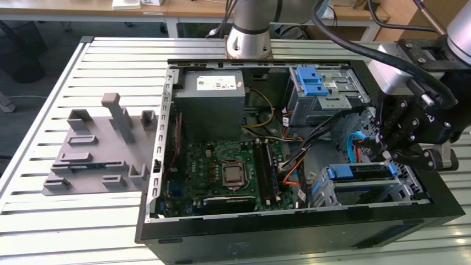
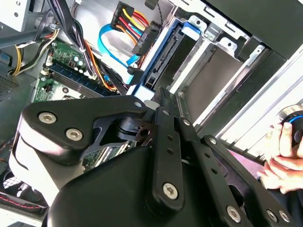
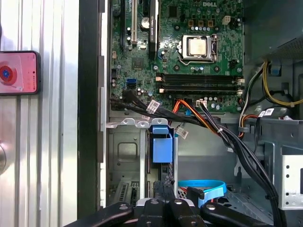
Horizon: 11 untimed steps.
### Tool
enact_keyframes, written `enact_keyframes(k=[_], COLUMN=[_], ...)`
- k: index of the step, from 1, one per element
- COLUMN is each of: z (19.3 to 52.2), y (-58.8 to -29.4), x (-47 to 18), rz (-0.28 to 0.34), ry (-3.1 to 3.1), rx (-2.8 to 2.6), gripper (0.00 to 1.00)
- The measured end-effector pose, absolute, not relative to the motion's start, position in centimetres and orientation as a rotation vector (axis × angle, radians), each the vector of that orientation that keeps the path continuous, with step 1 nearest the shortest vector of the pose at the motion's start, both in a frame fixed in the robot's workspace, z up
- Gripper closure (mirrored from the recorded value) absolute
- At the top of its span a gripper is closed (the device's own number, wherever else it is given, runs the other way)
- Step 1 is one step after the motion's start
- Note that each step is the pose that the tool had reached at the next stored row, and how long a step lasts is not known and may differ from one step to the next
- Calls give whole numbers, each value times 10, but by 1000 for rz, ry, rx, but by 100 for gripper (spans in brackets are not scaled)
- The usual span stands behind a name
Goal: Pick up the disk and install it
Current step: 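Insert the first disk wire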
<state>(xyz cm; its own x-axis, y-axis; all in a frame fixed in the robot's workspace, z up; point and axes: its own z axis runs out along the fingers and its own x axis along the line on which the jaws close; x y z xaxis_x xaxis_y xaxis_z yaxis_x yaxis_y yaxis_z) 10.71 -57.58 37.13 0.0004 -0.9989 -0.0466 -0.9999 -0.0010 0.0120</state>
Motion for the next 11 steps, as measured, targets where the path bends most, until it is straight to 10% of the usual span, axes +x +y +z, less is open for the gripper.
enact_keyframes(k=[11], z=[371], y=[-575], x=[107], rz=[64], ry=[2202], rx=[-2204], gripper=[89])
